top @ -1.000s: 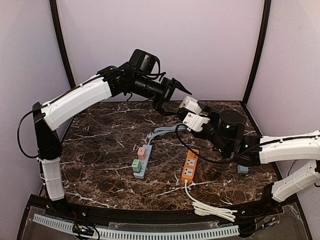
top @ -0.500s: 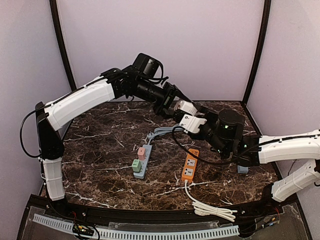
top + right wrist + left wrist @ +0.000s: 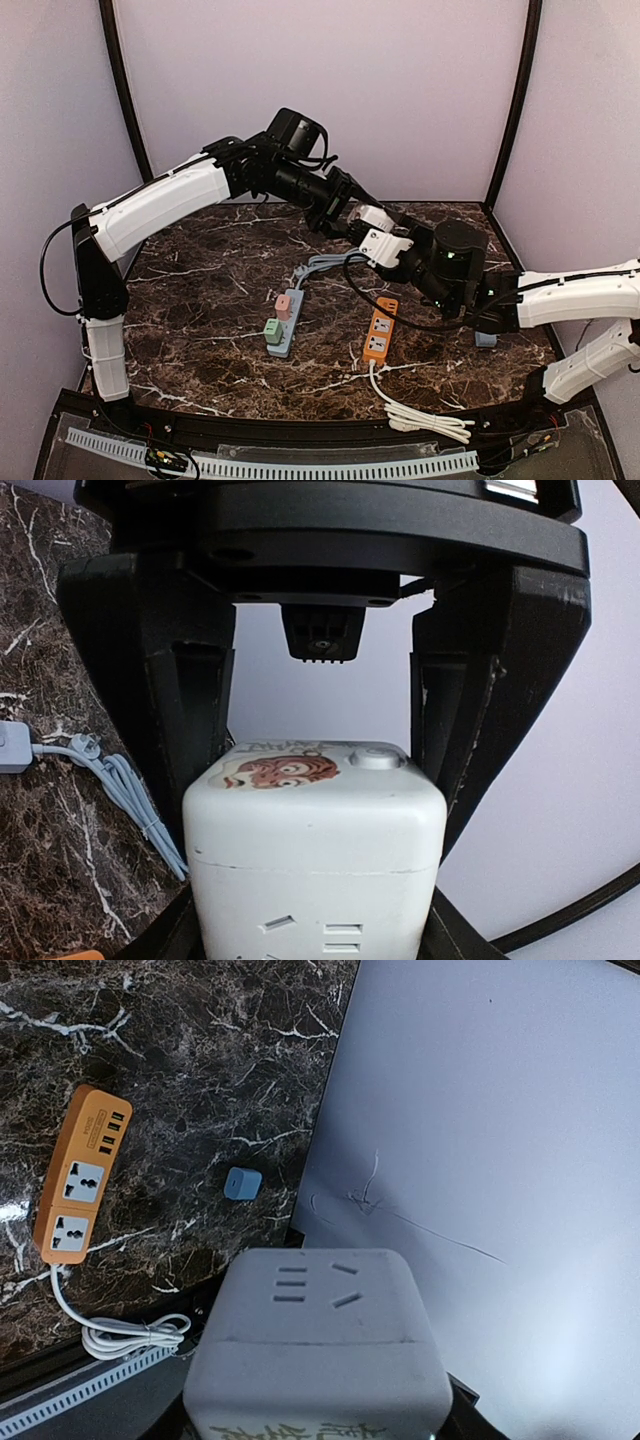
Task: Insert the plug
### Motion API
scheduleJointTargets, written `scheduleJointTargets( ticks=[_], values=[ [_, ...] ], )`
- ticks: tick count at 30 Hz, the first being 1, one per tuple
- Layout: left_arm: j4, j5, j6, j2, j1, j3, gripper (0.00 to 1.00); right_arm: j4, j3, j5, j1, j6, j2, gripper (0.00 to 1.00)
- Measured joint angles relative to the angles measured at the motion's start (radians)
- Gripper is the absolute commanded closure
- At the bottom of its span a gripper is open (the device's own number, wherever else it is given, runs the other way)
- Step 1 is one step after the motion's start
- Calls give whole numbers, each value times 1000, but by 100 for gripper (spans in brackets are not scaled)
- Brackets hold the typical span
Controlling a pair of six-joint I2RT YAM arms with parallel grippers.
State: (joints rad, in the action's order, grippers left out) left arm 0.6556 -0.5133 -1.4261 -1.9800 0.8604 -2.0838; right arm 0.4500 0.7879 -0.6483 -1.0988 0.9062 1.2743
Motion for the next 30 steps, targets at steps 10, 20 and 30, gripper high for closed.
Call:
scheduleJointTargets(
  ticks=[10, 20, 30],
  values=[
    [15, 14, 39, 0, 10, 0, 84, -166, -1, -10, -8, -195, -93, 5],
    [112, 92, 150, 0, 5, 1, 96, -449, 28, -73, -8, -478, -223, 1],
    [222, 171, 293, 0, 6, -12, 99, -832, 208, -102, -7, -872, -231, 1]
  ],
)
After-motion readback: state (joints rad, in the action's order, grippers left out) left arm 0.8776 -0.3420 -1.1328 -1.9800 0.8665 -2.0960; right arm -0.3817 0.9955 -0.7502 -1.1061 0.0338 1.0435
